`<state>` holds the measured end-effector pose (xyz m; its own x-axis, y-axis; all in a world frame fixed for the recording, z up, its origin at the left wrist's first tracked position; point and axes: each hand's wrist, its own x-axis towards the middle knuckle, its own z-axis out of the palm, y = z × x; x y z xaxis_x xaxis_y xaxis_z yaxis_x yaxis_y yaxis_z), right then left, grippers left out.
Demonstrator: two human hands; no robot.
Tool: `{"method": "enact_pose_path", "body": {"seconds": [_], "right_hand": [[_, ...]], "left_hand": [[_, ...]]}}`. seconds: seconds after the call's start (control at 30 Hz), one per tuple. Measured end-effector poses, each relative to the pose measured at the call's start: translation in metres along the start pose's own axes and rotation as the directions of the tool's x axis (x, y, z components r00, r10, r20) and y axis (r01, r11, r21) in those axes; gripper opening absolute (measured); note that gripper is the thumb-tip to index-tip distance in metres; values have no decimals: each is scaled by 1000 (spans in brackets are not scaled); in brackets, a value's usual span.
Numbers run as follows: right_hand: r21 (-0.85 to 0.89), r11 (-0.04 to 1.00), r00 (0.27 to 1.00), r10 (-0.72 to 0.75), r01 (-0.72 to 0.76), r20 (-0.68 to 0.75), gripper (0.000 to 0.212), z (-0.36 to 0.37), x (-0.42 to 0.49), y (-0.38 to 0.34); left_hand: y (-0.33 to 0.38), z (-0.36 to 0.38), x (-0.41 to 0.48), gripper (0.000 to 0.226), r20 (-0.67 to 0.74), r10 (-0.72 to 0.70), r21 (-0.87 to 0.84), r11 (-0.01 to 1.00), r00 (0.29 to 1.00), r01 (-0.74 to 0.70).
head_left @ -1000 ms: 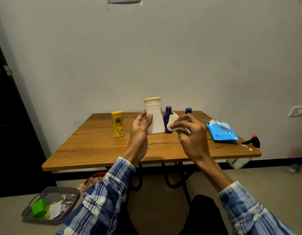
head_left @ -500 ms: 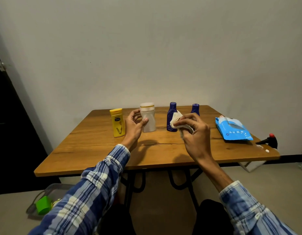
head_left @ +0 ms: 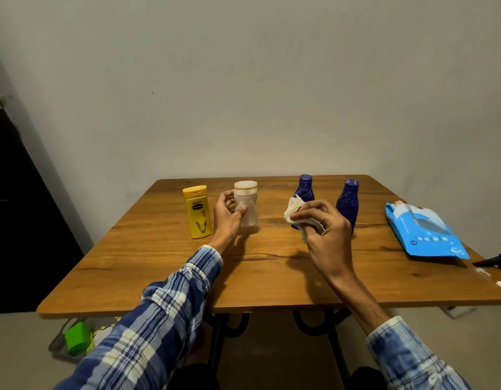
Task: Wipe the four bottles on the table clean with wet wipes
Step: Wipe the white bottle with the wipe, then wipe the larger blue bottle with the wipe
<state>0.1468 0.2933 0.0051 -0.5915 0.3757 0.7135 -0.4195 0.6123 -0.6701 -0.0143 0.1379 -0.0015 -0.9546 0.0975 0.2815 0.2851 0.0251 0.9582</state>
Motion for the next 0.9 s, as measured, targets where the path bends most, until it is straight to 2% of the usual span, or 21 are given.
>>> {"method": "enact_pose_path", "body": {"seconds": [0.23,0.5,0.63,0.77,0.83,0.9], "right_hand": [[-21,1000,1000,6,-6,9,23,3,-1,14],[5,1000,1000,22,-22,16,25,0,-6,18],[-2,999,999,32,-32,20,26,-1,-9,19],[-4,1000,999,29,-29,21,23,-3,-8,18],[-6,1000,1000,27,-27,7,22,-5,-8,18],[-11,999,999,35,-35,-15,23,-7,-7,18]], "left_hand": [[-19,1,4,43,-1,-70,-8,998,998,70],[-20,3,5,47,-20,-51,-21,999,999,50],[-19,3,2,63,-21,-38,1,999,999,38],[-14,6,-10,101,-38,55,66,996,998,-52],[-9,10,-21,107,-64,163,121,981,985,-154],[-3,16,-32,101,-99,320,204,933,942,-296]]}}
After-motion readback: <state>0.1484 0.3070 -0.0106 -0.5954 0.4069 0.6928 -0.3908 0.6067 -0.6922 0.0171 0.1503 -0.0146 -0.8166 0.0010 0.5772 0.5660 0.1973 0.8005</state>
